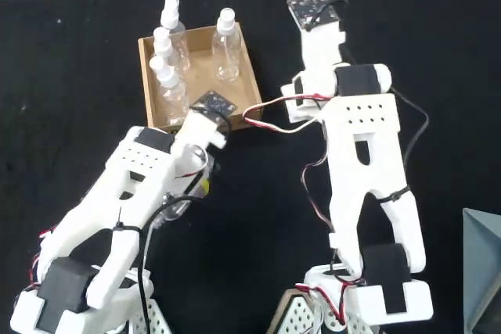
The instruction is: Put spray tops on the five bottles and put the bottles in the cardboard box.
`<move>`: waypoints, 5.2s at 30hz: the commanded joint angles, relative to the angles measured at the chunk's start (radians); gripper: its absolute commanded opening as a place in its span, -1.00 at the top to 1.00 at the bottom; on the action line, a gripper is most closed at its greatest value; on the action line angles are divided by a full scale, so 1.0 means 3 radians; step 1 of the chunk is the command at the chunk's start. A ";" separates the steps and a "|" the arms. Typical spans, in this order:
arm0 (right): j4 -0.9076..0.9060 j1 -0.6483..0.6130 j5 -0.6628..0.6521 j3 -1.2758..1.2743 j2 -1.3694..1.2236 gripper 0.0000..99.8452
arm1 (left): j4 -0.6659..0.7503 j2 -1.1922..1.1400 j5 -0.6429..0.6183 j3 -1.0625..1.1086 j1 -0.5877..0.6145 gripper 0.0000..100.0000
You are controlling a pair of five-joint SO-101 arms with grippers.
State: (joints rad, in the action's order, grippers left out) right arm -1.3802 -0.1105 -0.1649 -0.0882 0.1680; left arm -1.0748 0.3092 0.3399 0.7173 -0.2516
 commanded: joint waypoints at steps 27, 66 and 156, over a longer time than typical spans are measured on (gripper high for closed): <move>0.0010 0.0066 -0.0102 0.0238 0.0171 0.25 | -0.0322 0.1064 -0.0721 -0.0074 0.0263 0.43; -0.0742 -0.1274 -0.0414 0.0064 0.0176 0.24 | 0.0481 0.1304 -0.1821 0.0376 0.2059 0.43; 0.1473 -0.2588 -0.2256 -0.1823 -0.0509 0.38 | 0.0685 0.1304 -0.1816 0.0448 0.2391 0.43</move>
State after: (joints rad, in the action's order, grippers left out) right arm -0.9214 -0.8730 -0.8339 -0.7050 0.0115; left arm -0.8876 0.6590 -0.1987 0.8753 0.4542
